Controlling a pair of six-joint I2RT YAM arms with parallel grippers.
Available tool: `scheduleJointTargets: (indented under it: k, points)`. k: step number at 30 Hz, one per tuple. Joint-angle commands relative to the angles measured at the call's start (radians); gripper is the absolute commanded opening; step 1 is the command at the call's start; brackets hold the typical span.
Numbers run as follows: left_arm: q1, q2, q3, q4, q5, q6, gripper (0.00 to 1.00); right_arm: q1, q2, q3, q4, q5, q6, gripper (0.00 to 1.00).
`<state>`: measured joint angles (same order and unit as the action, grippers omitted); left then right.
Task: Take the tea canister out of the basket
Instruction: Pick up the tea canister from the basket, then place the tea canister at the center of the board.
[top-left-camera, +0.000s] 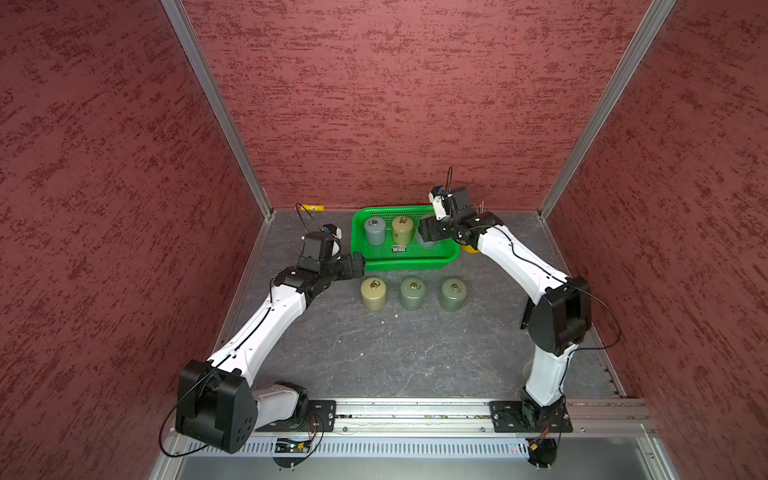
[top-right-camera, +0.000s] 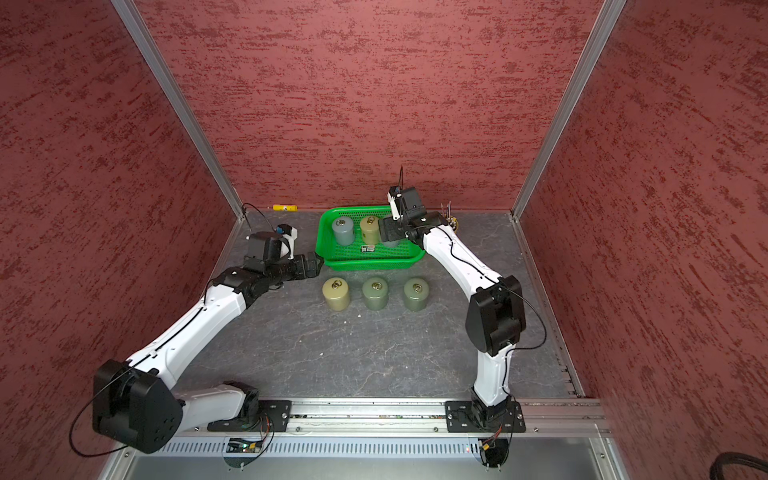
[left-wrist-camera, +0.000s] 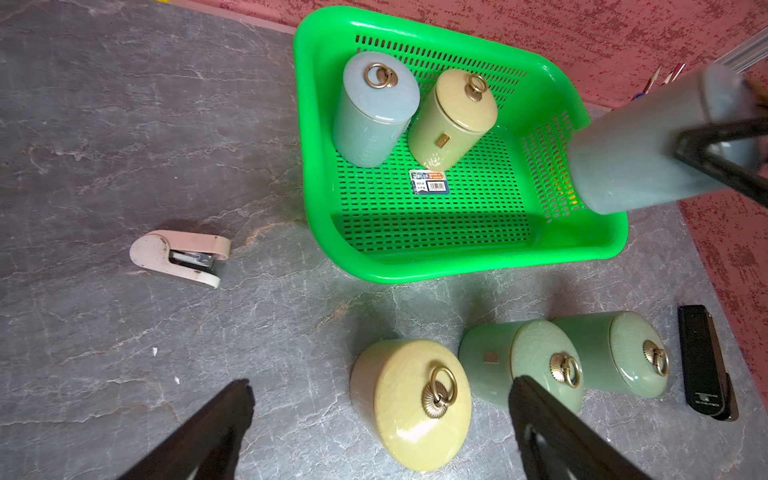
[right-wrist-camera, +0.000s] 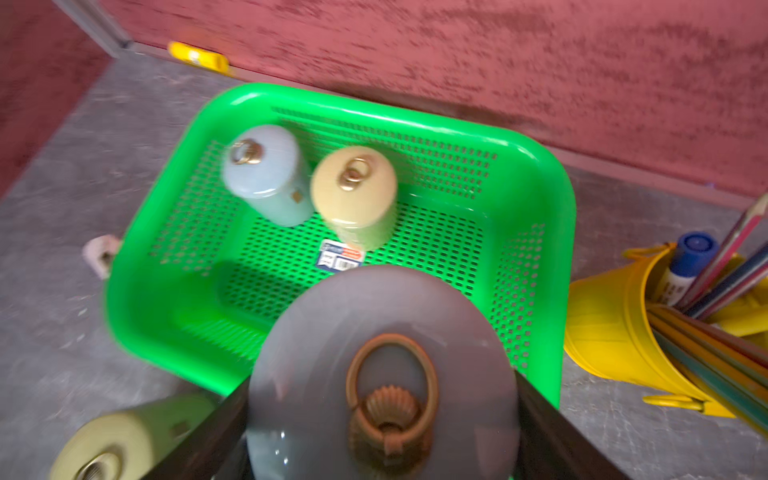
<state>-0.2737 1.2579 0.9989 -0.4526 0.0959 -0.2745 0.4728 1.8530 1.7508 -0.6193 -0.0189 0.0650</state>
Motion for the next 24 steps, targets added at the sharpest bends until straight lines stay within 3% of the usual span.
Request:
scheduleJointTargets:
  k: [1,7,11,18,24]
  points:
    - [0.019,-0.008,0.026,-0.009,-0.01,0.008,1.0,0.053,-0.104,-0.041,0.084,-0.098,-0.078,0.0]
    - [0.045,0.003,0.03,-0.015,-0.007,0.0,1.0,0.162,-0.304,-0.285,0.251,-0.281,-0.101,0.0]
    - [0.07,0.012,0.029,-0.008,0.012,-0.003,1.0,0.236,-0.379,-0.388,0.297,-0.329,-0.098,0.0]
    - [0.084,0.018,0.022,0.001,0.024,-0.011,1.0,0.383,-0.366,-0.467,0.279,-0.312,-0.099,0.0]
    - [0.085,0.008,-0.009,0.01,0.034,-0.025,1.0,0.447,-0.336,-0.56,0.344,-0.249,-0.035,0.0]
